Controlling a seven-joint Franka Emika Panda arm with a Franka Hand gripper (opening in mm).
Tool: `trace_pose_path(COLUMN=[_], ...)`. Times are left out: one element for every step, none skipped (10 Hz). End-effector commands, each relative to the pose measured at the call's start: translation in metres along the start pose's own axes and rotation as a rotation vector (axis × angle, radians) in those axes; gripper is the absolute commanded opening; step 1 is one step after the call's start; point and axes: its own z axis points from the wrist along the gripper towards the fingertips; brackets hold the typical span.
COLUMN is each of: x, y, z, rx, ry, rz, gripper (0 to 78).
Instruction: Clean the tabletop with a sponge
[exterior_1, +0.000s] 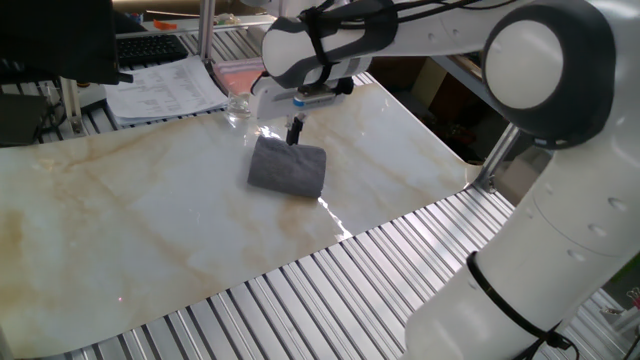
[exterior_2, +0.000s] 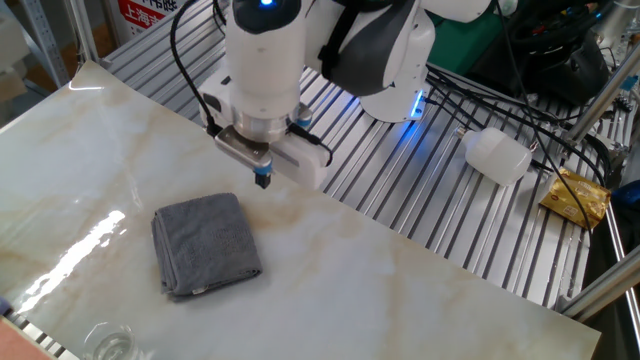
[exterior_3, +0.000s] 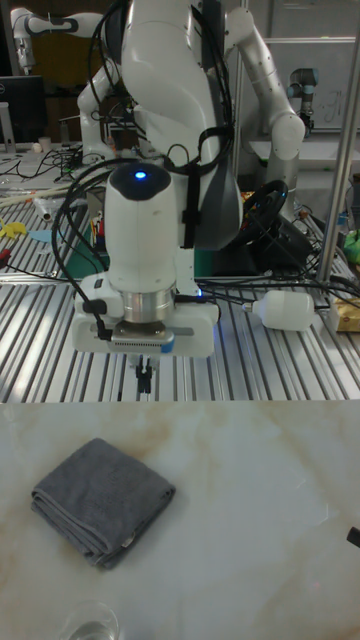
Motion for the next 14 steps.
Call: trace_pose_path(x=[-0.0049,-0.0065,-0.0092,-0.0106,-0.0120,-0.0120,-0.0120,-0.0120,-0.0120,-0.0120,-0.0120,-0.0120,-0.0120,-0.0132], y=[-0.0123,-0.0136,-0.0150,-0.0166,-0.0184,-0.0184,-0.0184,-0.0184,-0.0184,-0.0184,-0.0184,-0.0184,-0.0184,-0.0192], z=[0.0095,0.0107,0.0121,0.0134,0.0141,0.0141,0.0141,0.0141,0.0141,0.0141,0.0141,0.0141,0.0141,0.0152], rx=[-0.008,-0.007,-0.001,-0.001,-0.002,-0.004,-0.009,-0.015,-0.010,-0.011,-0.011,-0.006,-0.005,-0.003], ry=[-0.005,-0.005,-0.005,-0.006,-0.014,-0.014,-0.014,-0.006,0.001,0.007,0.020,0.013,0.014,0.015], rz=[-0.026,-0.030,-0.032,-0.036,-0.041,-0.045,-0.042,-0.035,-0.012,0.004,0.049,0.079,0.085,0.071], gripper=[0.0,0.0,0.0,0.0,0.0,0.0,0.0,0.0,0.0,0.0,0.0,0.0,0.0,0.0])
